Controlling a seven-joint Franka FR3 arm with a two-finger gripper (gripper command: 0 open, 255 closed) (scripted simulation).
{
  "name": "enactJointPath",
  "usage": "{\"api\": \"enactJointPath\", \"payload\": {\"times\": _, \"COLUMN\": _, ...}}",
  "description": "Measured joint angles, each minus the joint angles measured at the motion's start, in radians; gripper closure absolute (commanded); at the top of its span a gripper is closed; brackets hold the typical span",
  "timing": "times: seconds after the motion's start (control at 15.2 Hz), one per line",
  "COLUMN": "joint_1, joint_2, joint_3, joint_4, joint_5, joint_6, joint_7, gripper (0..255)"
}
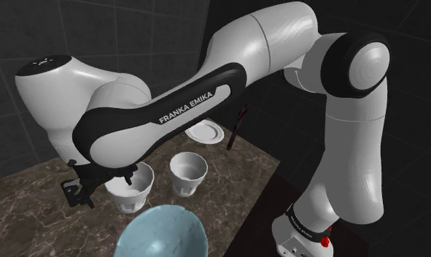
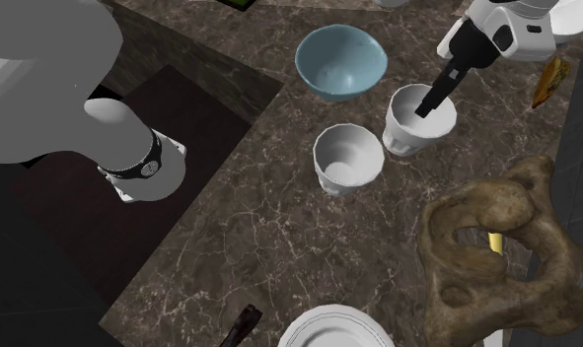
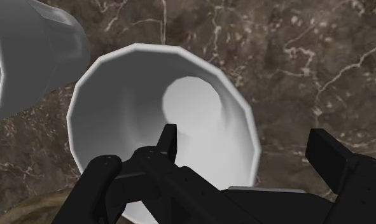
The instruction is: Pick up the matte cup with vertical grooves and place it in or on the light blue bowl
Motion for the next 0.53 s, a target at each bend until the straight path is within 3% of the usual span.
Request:
{"api": "enactJointPath", "payload": {"times": 0.07, "joint_1": 0.000, "joint_2": 0.000, "joint_3": 0.000, "joint_4": 0.000, "joint_5": 0.000, "joint_6": 0.000, "joint_7": 0.000, "gripper": 255}}
{"api": "enactJointPath", "payload": {"times": 0.53, "joint_1": 0.000, "joint_2": 0.000, "joint_3": 0.000, "joint_4": 0.000, "joint_5": 0.000, "joint_6": 0.000, "joint_7": 0.000, "gripper": 255}}
